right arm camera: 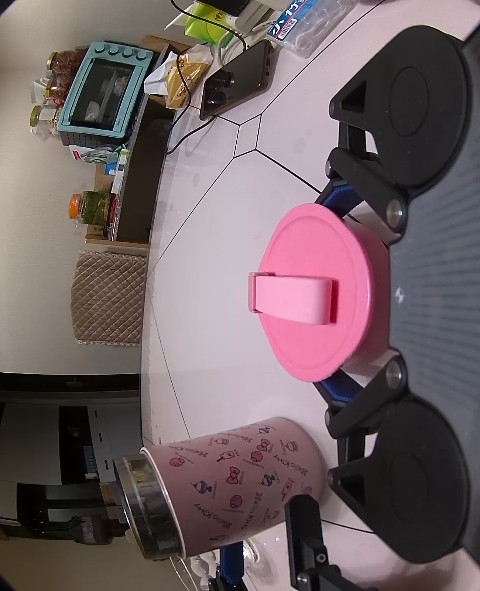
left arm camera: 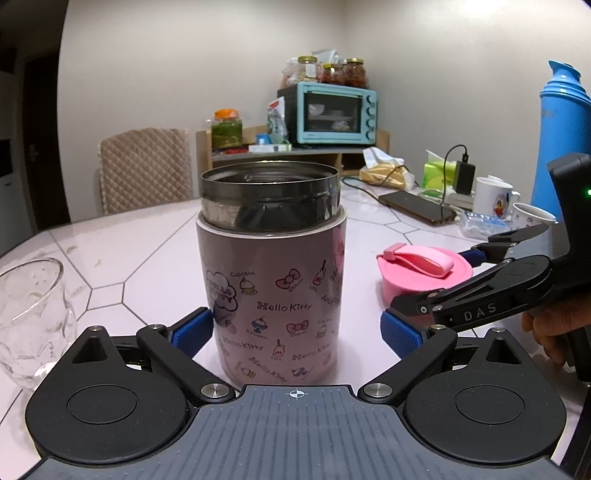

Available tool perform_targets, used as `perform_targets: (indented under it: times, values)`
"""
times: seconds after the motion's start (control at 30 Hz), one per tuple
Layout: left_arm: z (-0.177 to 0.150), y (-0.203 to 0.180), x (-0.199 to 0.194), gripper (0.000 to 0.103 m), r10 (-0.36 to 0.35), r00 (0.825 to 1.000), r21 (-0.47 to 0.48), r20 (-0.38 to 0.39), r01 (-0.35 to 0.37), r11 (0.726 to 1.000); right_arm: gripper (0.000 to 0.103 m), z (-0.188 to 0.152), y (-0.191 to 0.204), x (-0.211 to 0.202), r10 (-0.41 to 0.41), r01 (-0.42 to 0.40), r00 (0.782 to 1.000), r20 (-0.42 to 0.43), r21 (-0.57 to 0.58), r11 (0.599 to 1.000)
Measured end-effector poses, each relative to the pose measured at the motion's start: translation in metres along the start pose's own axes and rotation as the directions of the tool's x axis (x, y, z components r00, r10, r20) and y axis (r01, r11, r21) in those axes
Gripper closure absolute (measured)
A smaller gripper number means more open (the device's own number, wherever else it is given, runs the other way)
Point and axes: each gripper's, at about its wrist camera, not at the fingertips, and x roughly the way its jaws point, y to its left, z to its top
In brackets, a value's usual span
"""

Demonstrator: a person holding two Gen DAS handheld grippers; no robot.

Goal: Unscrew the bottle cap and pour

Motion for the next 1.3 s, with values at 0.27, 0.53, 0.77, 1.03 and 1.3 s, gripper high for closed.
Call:
perform_targets:
  times: [0.27, 0.53, 0.77, 1.03, 1.3]
  values:
    - [0.0, 0.0, 0.0, 0.003, -0.009, 1.0, 0.006, -0.007, 0.009, 1.0, 0.012, -0.001, 0.001, 0.0, -0.007, 0.007, 1.0, -0.009, -0.002, 1.0]
    - [0.0, -0.001, 0.0, 0.002, -0.018, 1.0, 0.016, -0.015, 0.018, 1.0, 0.004, -0.003, 0.002, -0.002, -0.005, 0.005, 1.0, -0.008, -0.008, 1.0]
    - [-0.004, -0.004, -0.005, 0.002, -0.026, 1.0, 0.023, -0.017, 0.026, 0.999, 0.001, -0.004, 0.003, -0.007, -0.002, 0.002, 1.0, -0.004, -0.004, 1.0]
    - [-0.005, -0.006, -0.009, 0.0, -0.031, 0.999, 0.031, -0.02, 0.032, 0.999, 0.0, -0.006, 0.003, -0.016, -0.002, 0.002, 1.0, 0.01, 0.001, 1.0]
    - [-0.009, -0.013, -0.017, 0.0, -0.037, 0.999, 0.036, -0.018, 0.038, 0.999, 0.0, -0.008, 0.003, -0.025, -0.001, 0.001, 1.0, 0.021, 0.005, 1.0]
